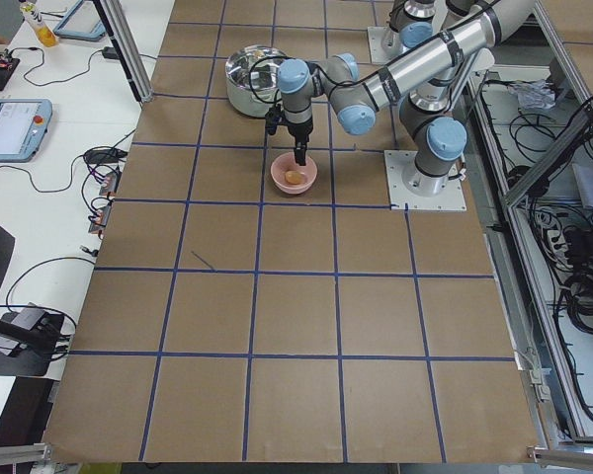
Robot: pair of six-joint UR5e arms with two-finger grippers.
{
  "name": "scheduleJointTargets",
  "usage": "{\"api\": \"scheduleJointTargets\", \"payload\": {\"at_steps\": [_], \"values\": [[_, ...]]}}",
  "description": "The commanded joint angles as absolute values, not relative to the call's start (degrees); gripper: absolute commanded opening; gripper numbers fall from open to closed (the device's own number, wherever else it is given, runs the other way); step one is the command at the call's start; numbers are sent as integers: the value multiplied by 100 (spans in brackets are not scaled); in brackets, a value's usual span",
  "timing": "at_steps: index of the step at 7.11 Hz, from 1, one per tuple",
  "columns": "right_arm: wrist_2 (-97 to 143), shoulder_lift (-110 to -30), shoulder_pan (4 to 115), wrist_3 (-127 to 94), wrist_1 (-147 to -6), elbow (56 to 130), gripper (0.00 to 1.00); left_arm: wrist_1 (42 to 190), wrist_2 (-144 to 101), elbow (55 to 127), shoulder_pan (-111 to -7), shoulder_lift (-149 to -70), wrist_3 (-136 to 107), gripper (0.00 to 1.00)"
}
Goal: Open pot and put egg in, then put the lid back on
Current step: 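Lower the left gripper into the pink bowl over the egg, then grasp the egg with the left gripper while the right gripper reaches to the lid knob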
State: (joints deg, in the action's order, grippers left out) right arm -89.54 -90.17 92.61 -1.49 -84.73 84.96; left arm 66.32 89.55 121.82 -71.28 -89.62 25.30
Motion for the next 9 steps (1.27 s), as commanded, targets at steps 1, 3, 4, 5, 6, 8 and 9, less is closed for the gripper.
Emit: {"api": "scheduleJointTargets", "payload": {"at_steps": [1,3,4,5,6,8,9], "values": [[-8956,-9009,9220,-141,-8473,8499,100,6040,8947,12384,-7032,-9218,2531,100],[-9026,-9008,9420,-141,-8412,8359,100,5871,8956,12462,-7014,-9395,2523,100],[-9035,-8870,9761,-123,-8237,8376,100,5749,8956,12472,-7014,-9448,2522,100],[-8939,-8268,9930,-149,-8601,8280,100,5731,8965,12463,-7014,-9474,2522,100],[-8738,-7688,9940,-132,-8892,7923,100,5678,8956,12463,-7014,-9501,2522,100],[-8385,-6326,9967,44,-9701,6914,99,5590,8947,12472,-7014,-9580,2522,100],[-8350,-5919,10071,44,-9781,6508,97,5459,8956,12480,-7014,-9719,2522,100]]}}
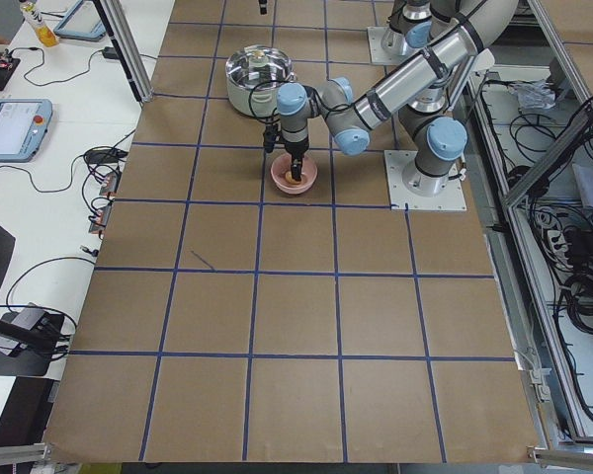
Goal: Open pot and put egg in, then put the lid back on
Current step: 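Grasp the egg with the left gripper while the right gripper reaches to the lid knob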
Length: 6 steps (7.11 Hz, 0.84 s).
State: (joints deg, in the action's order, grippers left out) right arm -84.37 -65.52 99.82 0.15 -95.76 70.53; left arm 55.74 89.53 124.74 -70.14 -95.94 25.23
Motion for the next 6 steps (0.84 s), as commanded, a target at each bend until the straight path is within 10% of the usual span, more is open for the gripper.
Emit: {"api": "scheduleJointTargets", "payload": {"at_steps": [1,6], "values": [[-8306,-5819,10281,-87,-9852,6443,95,5354,8973,12480,-7014,-9773,2540,100],[-8571,-5871,10933,-1579,-9852,7074,95,5080,8991,12480,-7014,-10010,2531,100]]}}
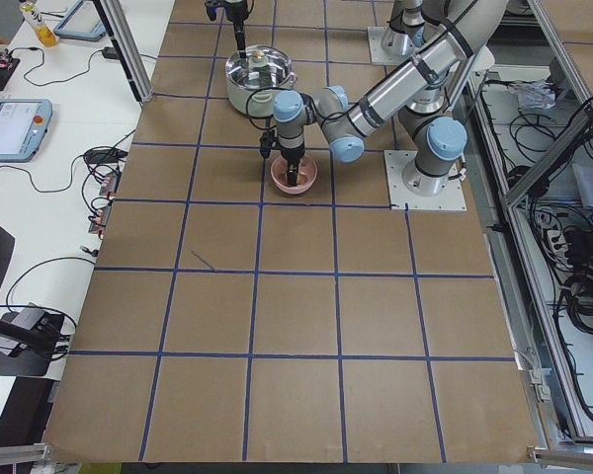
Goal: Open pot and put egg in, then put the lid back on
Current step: 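Grasp the egg with the left gripper while the right gripper reaches to the lid knob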
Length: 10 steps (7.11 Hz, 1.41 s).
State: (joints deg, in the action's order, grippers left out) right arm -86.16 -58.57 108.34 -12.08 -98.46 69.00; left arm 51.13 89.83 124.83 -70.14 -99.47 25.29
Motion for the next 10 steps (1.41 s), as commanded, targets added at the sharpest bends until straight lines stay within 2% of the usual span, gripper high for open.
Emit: {"api": "scheduleJointTargets", "payload": {"at_steps": [1,2,5,7,9,10], "values": [[-8578,-5906,10934,-1556,-9853,7084,95,5080,8991,12480,-7014,-10019,2523,99],[-8639,-5924,10934,-1530,-9835,7084,95,5080,8983,12480,-7014,-10028,2522,96],[-8692,-5959,10925,-1503,-9756,7119,81,5080,8956,12489,-7014,-10063,2514,96],[-8692,-6029,10916,-1442,-9677,7268,75,4897,8982,12481,-7014,-10247,2522,96],[-8692,-6091,10916,-1433,-9589,7286,75,4887,9026,12472,-7022,-10248,2557,77],[-8692,-6100,10916,-1433,-9589,7304,69,4887,9044,12446,-7014,-10248,2575,68]]}}
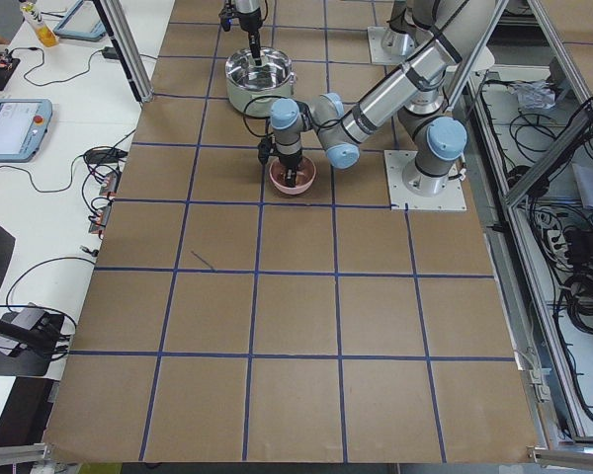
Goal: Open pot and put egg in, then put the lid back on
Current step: 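Lift the glass lid off the pot with the right gripper and move it aside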
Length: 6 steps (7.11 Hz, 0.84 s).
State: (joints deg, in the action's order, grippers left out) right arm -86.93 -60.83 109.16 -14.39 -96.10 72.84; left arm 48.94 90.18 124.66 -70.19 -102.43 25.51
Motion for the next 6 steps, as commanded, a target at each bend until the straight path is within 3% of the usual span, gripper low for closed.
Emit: {"api": "scheduleJointTargets", "payload": {"at_steps": [1,2,3,5,6], "values": [[-8675,-6100,10916,-1433,-9598,7304,61,4895,9044,12437,-7022,-10248,2566,46],[-8675,-6100,10907,-1433,-9606,7304,61,4896,9044,12428,-7022,-10248,2558,27],[-8675,-6100,10907,-1424,-9598,7304,52,4896,9035,12410,-7022,-10231,2549,17],[-8675,-6169,10899,-1424,-9589,7295,18,4896,9035,12401,-7022,-10222,2540,13],[-8675,-6361,10846,-1389,-9563,7260,15,4896,9035,12393,-7022,-10222,2540,11]]}}
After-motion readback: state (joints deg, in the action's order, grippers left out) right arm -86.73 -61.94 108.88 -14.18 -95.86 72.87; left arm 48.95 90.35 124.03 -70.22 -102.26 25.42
